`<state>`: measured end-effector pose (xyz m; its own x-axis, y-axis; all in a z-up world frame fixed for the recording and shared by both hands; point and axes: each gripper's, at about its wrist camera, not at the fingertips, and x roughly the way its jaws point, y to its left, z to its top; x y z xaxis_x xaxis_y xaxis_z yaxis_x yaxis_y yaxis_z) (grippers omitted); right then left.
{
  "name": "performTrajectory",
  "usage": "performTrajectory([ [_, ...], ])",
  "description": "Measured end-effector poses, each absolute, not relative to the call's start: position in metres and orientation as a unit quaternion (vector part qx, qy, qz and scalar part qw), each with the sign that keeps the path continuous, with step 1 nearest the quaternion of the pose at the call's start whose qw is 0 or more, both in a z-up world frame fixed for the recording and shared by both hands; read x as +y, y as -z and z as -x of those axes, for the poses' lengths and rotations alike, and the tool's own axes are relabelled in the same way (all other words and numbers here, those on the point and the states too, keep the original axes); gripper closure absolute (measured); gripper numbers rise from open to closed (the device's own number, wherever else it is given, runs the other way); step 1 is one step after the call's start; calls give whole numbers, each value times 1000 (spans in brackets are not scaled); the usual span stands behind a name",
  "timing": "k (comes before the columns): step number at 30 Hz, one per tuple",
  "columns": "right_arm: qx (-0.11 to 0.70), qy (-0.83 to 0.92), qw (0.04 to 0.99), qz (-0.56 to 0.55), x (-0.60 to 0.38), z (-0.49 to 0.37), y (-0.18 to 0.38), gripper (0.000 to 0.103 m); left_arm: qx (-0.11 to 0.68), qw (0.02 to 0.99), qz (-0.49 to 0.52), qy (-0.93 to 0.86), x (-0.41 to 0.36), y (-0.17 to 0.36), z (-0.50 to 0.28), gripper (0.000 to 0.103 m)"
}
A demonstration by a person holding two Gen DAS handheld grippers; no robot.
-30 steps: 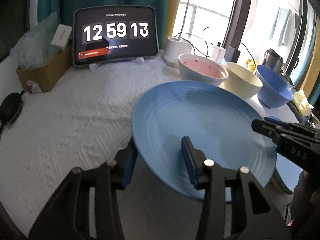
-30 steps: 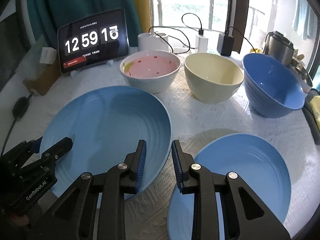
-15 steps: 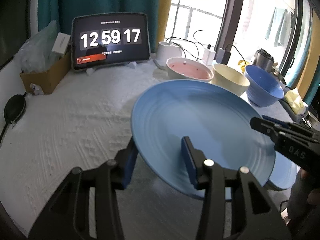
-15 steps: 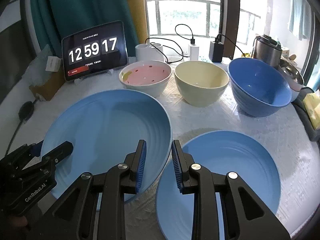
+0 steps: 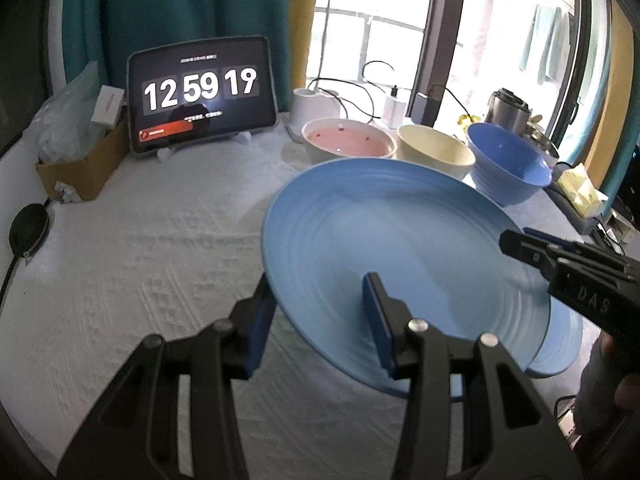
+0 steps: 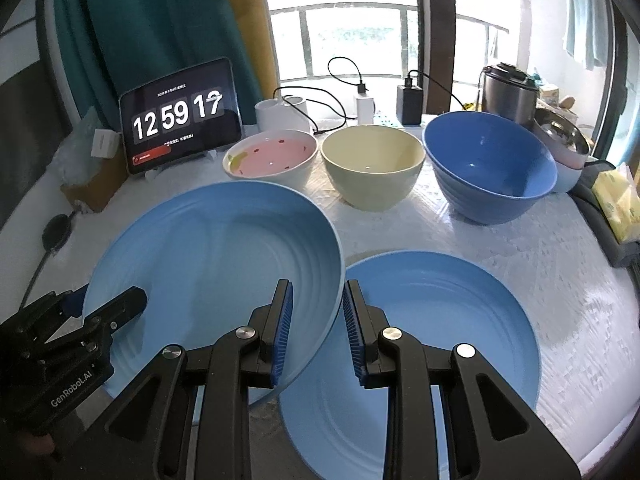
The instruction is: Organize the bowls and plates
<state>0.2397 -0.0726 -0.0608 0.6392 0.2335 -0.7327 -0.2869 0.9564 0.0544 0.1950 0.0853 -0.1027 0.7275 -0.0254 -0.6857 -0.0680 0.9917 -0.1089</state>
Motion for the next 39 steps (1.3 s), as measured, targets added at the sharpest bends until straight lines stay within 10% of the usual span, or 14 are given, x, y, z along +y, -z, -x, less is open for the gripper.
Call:
performTrajectory([
  [39,392,-90,915,-32,-208,-211,71,75,406,913,-2,46,-47,116,-187,58],
])
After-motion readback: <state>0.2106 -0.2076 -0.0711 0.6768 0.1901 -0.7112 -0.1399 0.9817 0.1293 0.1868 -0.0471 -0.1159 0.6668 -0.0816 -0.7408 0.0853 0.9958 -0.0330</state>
